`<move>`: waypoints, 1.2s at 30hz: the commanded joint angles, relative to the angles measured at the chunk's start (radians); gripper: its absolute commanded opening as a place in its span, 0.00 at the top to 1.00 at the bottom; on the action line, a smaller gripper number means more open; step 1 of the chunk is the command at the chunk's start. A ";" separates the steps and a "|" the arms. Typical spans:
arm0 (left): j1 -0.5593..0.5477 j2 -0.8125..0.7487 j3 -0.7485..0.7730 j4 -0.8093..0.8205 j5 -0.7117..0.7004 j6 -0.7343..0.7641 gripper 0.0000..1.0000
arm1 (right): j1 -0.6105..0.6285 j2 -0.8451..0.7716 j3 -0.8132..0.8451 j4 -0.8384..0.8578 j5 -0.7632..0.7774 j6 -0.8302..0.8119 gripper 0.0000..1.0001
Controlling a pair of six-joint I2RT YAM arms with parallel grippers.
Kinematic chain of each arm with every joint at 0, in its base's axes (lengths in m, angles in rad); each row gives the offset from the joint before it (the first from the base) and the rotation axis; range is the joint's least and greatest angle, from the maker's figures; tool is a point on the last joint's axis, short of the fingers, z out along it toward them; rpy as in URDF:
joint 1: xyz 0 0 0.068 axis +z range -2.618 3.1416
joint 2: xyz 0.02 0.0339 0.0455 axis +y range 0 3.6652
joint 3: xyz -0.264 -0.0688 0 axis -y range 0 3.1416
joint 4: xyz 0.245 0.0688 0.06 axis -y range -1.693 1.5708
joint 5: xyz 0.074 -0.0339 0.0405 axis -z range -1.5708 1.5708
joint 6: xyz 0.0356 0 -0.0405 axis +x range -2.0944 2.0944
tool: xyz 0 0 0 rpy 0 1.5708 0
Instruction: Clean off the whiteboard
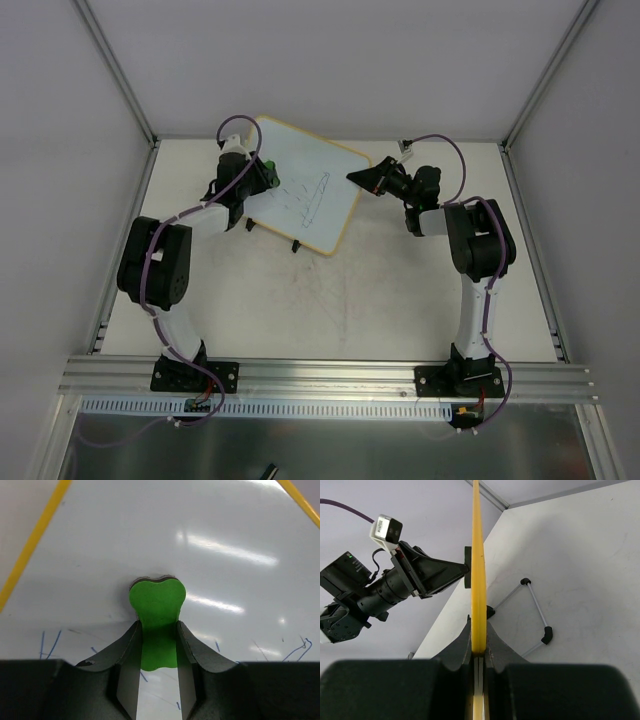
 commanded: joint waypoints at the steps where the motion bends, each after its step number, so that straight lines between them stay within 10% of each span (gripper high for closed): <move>1: 0.049 0.012 -0.066 -0.126 -0.074 -0.099 1.00 | -0.008 -0.020 0.008 0.220 -0.040 -0.060 1.00; 36: 0.204 -0.011 -0.291 -0.079 -0.067 -0.437 1.00 | -0.011 -0.013 0.011 0.233 -0.039 -0.048 1.00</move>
